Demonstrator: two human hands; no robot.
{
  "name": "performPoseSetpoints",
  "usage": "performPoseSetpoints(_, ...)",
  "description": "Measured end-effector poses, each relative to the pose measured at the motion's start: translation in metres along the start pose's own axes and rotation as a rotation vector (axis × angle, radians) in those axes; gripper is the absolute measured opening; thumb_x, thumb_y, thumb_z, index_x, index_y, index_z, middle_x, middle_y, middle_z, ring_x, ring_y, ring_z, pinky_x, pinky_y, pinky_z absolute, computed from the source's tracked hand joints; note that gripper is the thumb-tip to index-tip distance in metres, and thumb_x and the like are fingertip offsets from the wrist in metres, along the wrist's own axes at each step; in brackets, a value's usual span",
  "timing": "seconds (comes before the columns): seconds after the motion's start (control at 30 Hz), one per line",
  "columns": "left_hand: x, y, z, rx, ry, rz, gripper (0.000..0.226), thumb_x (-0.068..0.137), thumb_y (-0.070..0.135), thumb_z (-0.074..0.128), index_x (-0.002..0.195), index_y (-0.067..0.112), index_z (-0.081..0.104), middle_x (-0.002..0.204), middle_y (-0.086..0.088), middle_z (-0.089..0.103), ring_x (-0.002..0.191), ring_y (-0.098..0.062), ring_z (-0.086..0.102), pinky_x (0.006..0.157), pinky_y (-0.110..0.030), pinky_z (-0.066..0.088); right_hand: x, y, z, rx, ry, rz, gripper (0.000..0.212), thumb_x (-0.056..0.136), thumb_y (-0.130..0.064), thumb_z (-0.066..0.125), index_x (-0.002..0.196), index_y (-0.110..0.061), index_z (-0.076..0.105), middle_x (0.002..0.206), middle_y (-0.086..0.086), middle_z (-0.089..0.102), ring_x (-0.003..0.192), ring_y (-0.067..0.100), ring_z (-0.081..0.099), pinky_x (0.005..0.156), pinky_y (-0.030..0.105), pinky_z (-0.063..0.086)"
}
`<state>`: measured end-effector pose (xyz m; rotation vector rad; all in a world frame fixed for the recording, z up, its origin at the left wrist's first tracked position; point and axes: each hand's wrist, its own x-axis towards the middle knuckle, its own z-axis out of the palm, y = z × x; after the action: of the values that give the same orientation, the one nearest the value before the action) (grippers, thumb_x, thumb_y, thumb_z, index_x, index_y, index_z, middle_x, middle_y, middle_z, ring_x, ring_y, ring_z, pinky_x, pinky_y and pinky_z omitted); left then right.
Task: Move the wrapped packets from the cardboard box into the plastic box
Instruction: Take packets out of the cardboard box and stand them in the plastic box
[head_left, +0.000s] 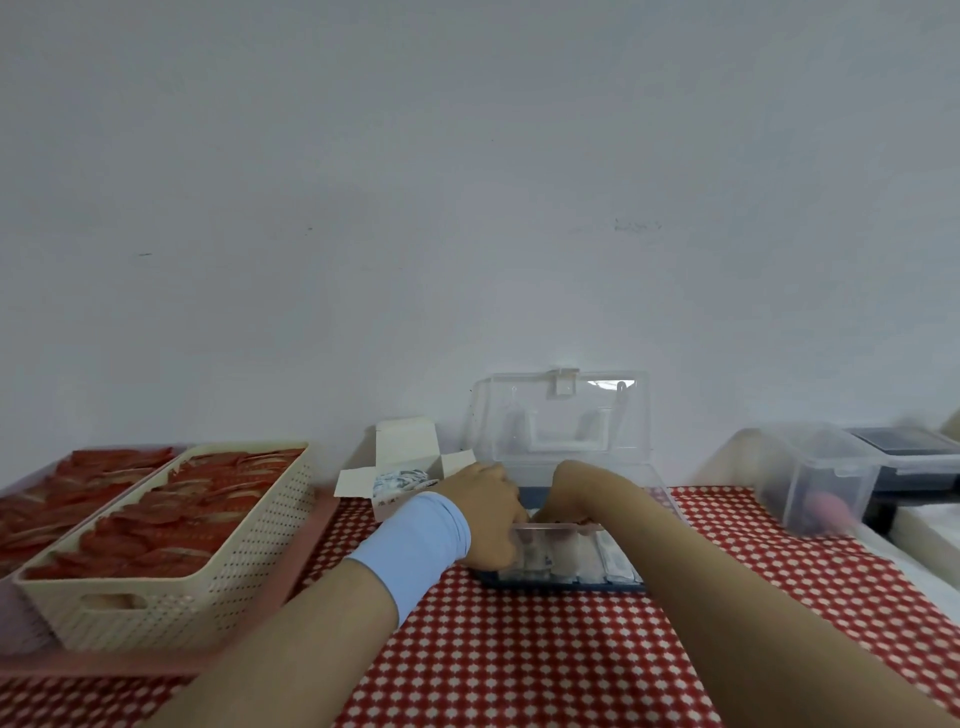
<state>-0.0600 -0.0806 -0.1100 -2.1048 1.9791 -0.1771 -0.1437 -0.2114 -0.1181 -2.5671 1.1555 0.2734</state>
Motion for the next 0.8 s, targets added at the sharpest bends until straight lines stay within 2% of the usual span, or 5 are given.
performPoseSetpoints(0.07,0.001,-0.001,0.003,0.038,-0.011,-0.002,0.037,0.095,0.041,0.042,0.102,0.019,0.071,0.094,0.001,0.058,0.098,-0.019,0.042,0.095,-0.033,0.034,0.000,-0.001,0.001,0.005,0.000,-0.016,0.037,0.087,-0.047,0.069,0.095,-0.014,0.054,0.090,0.004,0.058,0.093,0.021,0.056,0.090,0.033,0.049)
performPoseSetpoints(0.2,0.001,-0.001,0.004,0.061,-0.013,0.010,0.037,0.096,0.045,0.038,0.095,0.024,0.069,0.080,0.007,0.047,0.092,-0.017,0.039,0.094,-0.034,0.034,-0.003,-0.003,0.000,-0.049,-0.025,-0.030,0.031,0.092,-0.034,0.067,0.079,-0.015,0.046,0.082,0.002,0.048,0.091,0.019,0.051,0.081,0.028,0.044)
performPoseSetpoints(0.33,-0.001,0.000,0.002,0.037,-0.027,-0.009,0.040,0.096,0.046,0.037,0.107,0.024,0.068,0.099,0.001,0.060,0.102,-0.019,0.042,0.098,-0.034,0.031,-0.009,0.001,-0.005,-0.116,-0.025,-0.054,0.016,0.096,-0.025,0.061,0.093,-0.011,0.052,0.092,0.005,0.052,0.076,0.015,0.049,0.074,0.026,0.042)
performPoseSetpoints(0.63,0.000,0.000,0.002,0.039,-0.046,-0.014,0.035,0.095,0.044,0.041,0.113,0.026,0.066,0.097,0.005,0.060,0.102,-0.019,0.043,0.098,-0.034,0.033,-0.006,0.002,-0.003,-0.024,0.062,-0.019,0.029,0.090,-0.038,0.067,0.094,-0.013,0.053,0.087,0.002,0.053,0.091,0.021,0.054,0.087,0.032,0.049)
performPoseSetpoints(0.8,-0.002,-0.001,-0.002,0.036,-0.045,-0.016,0.034,0.092,0.042,0.046,0.111,0.023,0.066,0.104,0.001,0.064,0.106,-0.020,0.048,0.098,-0.034,0.033,-0.012,0.002,-0.008,-0.053,0.033,-0.011,0.026,0.095,-0.016,0.058,0.071,-0.012,0.048,0.074,0.004,0.050,0.064,0.017,0.048,0.066,0.025,0.044)
